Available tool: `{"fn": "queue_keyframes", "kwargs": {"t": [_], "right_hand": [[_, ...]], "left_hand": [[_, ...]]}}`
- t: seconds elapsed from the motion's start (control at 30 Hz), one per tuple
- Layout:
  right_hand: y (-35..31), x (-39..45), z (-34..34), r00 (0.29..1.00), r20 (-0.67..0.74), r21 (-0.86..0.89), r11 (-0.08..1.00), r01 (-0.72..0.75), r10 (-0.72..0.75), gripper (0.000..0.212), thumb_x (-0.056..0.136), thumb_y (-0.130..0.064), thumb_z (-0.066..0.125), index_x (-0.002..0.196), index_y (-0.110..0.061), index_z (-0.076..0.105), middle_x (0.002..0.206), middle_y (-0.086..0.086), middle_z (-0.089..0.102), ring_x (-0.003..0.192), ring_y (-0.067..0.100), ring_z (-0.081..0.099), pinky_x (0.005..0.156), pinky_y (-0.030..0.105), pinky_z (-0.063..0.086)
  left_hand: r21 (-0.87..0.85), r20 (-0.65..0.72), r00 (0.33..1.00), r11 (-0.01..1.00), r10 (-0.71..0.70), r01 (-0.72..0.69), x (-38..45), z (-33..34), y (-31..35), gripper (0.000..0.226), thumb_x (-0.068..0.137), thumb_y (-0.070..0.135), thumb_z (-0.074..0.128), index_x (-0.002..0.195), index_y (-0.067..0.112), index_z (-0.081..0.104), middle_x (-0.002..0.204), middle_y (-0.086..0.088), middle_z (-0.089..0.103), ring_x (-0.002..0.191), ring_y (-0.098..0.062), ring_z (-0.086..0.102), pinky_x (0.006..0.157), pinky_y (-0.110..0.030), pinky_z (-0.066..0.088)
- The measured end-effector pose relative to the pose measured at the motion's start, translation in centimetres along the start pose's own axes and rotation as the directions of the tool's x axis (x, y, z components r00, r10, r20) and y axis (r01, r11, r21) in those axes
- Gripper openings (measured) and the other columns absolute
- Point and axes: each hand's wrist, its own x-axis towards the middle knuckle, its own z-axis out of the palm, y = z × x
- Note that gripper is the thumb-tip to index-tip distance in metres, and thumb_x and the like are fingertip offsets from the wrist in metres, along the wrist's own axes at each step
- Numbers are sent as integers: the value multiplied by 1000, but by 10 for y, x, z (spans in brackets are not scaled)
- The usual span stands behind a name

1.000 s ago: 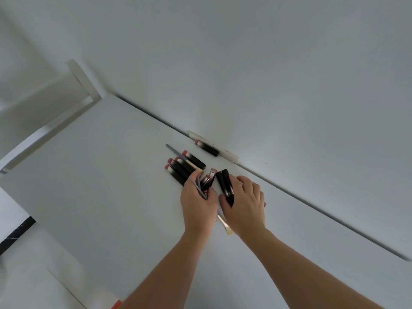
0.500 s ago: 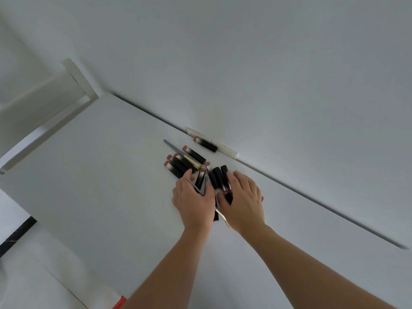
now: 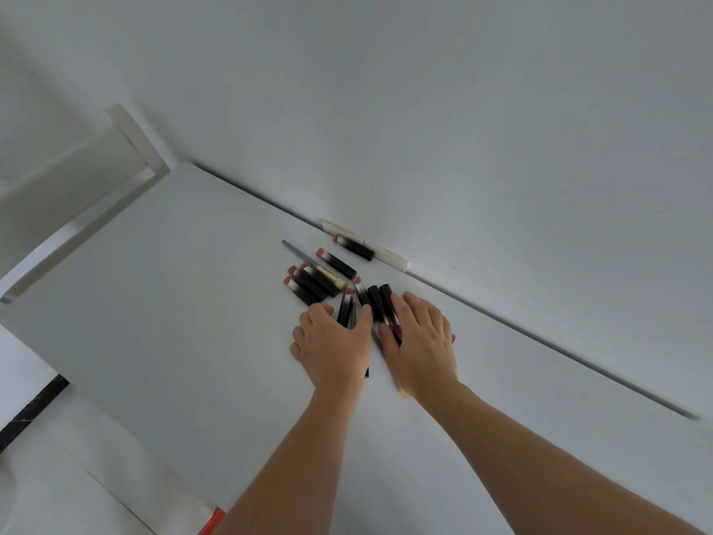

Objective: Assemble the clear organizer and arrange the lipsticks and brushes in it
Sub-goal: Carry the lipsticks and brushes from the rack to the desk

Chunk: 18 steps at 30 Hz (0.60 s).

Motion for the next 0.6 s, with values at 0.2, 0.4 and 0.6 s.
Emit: {"fn": "queue_keyframes", "kwargs": {"t": [0.2,0.4,0.6], "right_hand": [[1,1,-6,1000,-15,-2,1000,26,-26,54,99,-42,41,147,-19,45,147,4,49,138,26,39,116,42,27],[10,-2,-22,999,-19,13,999,49,-48,49,100,-41,48,144,-19,48,141,1,53,134,26,43,115,41,29],[29,-19,-72,1000,16,91,996,5,-7,47,100,-44,45,142,-23,52,141,-5,55,134,17,43,114,36,31]], "left_hand": [[35,59,997,998,51,-54,4,-8,-3,46,83,58,66,106,20,56,100,3,59,96,-22,54,91,-38,41],[11,162,982,995,99,-102,11,-25,-8,37,87,54,63,105,22,56,94,8,54,87,-15,57,78,-35,52],[-138,237,933,960,270,-243,18,-75,0,30,91,51,58,111,29,58,97,16,59,87,-4,60,66,-17,42]]}}
